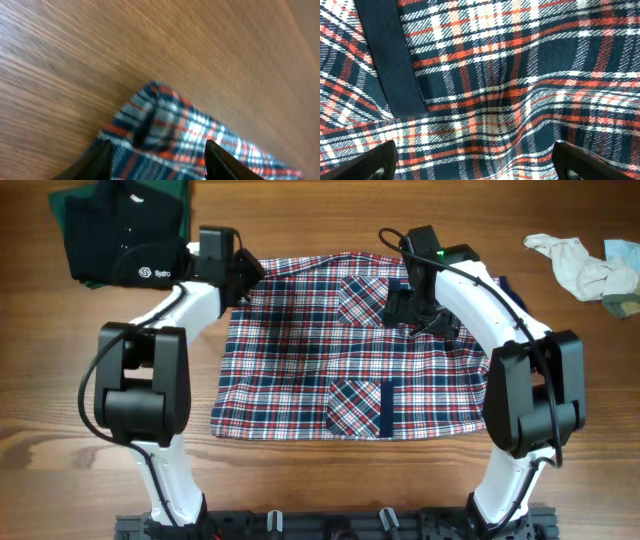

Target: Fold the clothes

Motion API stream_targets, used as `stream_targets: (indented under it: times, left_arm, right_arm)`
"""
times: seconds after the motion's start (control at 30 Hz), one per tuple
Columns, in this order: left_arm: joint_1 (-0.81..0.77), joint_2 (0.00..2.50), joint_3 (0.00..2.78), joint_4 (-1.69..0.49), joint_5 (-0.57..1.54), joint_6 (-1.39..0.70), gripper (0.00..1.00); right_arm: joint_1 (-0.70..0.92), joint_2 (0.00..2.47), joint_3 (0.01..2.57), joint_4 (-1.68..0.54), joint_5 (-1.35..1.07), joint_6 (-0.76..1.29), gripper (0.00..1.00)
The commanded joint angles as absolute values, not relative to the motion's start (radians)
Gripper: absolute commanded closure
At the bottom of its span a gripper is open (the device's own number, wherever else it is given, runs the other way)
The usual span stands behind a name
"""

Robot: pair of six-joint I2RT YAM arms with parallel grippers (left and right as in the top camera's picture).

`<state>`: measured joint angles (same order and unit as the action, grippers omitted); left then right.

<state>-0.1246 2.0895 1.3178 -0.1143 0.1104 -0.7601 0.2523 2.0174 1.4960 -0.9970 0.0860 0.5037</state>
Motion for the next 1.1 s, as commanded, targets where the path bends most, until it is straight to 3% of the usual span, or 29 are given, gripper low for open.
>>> stream_targets:
  times: [0.0, 0.4, 0.57, 0.63, 0.87, 0.97, 1.07]
  left_arm:
    - [-0.108, 2.117, 1.326, -0.068, 0.186, -0.82, 0.43]
    - [-0.109, 2.123, 1.326, -0.02, 0.221, -0.846, 0.48]
    - [-0.109, 2.123, 1.326, 0.076, 0.22, -0.846, 0.87]
    - [-0.109, 2.123, 1.326, 0.125, 0.216, -0.846, 0.96]
    - [-0.109, 2.125, 1.326, 0.207, 0.144, -0.845, 0.96]
    - [-0.109, 2.12, 1.327, 0.204, 0.231, -0.761, 0.96]
    - [-0.109, 2.082, 1.327, 0.072, 0.289, -0.733, 0.96]
  right_arm:
    - [0.251, 1.997, 1.491, -0.997, 0.076, 0.496, 0.0]
    - [0.251, 1.997, 1.491, -0.998, 0.076, 0.497, 0.0]
    - [0.251, 1.997, 1.491, -1.001, 0.076, 0.497, 0.0]
    - [0.251, 1.997, 1.491, -1.003, 0.076, 0.497, 0.0]
    - [0.251, 1.997, 1.491, -1.007, 0.069, 0.497, 0.0]
    - [0.251, 1.997, 1.491, -1.002, 0.069, 0.497, 0.0]
    - [0.251, 1.997, 1.491, -0.993, 0.069, 0.496, 0.0]
